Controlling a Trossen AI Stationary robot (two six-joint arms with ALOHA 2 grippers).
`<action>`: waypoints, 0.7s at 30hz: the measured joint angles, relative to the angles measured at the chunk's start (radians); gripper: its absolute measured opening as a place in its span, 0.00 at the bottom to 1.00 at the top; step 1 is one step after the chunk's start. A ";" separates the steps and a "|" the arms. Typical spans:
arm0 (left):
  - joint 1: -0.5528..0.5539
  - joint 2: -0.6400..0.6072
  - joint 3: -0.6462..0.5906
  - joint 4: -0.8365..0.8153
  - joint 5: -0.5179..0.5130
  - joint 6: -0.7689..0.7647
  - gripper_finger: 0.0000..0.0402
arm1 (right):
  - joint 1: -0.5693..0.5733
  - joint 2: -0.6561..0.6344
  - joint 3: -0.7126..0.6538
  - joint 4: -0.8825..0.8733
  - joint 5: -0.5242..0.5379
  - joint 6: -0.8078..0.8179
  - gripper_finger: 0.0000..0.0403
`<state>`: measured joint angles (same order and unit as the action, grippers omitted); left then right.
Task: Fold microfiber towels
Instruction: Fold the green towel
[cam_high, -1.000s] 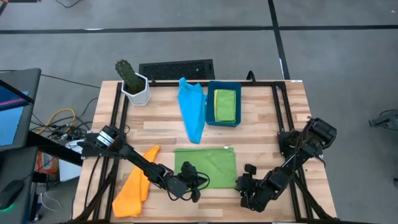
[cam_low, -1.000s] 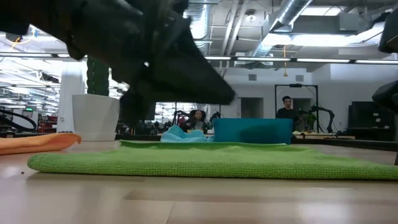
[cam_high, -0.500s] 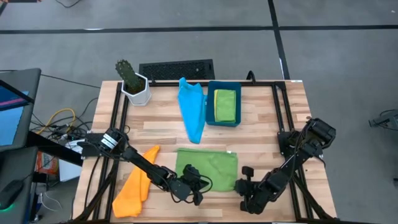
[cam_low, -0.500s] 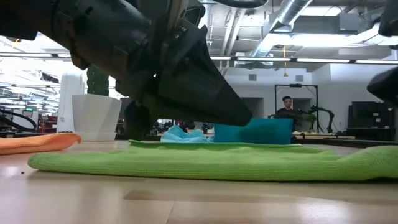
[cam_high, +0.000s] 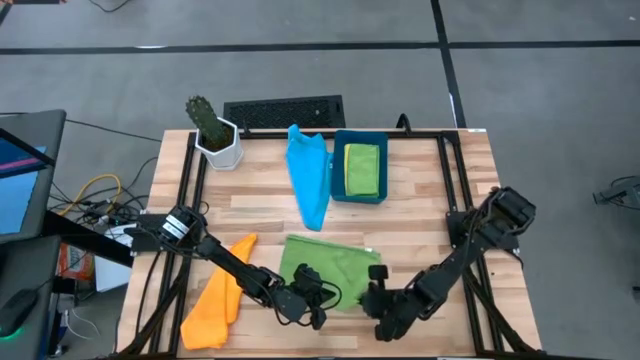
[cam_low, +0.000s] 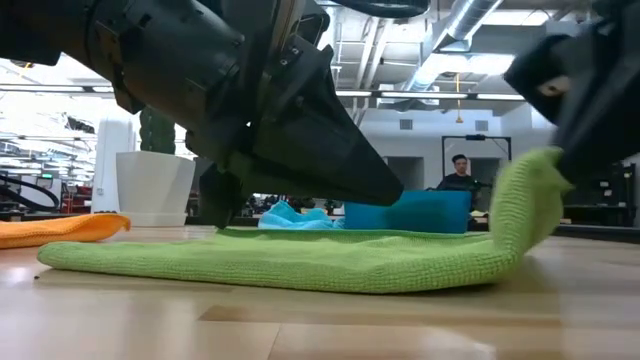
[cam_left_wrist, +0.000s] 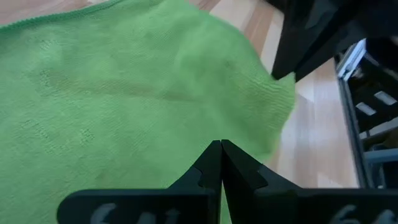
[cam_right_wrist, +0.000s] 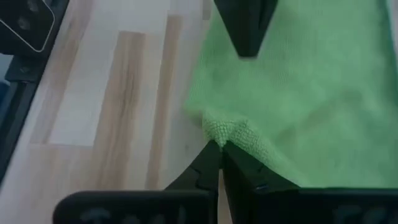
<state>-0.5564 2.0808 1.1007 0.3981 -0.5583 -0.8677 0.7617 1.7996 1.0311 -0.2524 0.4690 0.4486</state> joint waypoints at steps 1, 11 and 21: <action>0.000 0.000 0.000 -0.007 0.000 0.003 0.00 | -0.009 0.000 0.002 0.008 0.000 -0.034 0.09; 0.005 -0.113 -0.001 -0.231 0.004 0.002 0.00 | -0.123 0.005 0.004 0.145 -0.153 -0.294 0.07; -0.035 -0.187 -0.001 -0.519 0.013 -0.120 0.00 | -0.209 0.005 0.004 0.333 -0.209 -0.369 0.07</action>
<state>-0.5912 1.8935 1.1000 -0.1212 -0.5453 -0.9874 0.5528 1.8046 1.0351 0.0808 0.2598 0.0799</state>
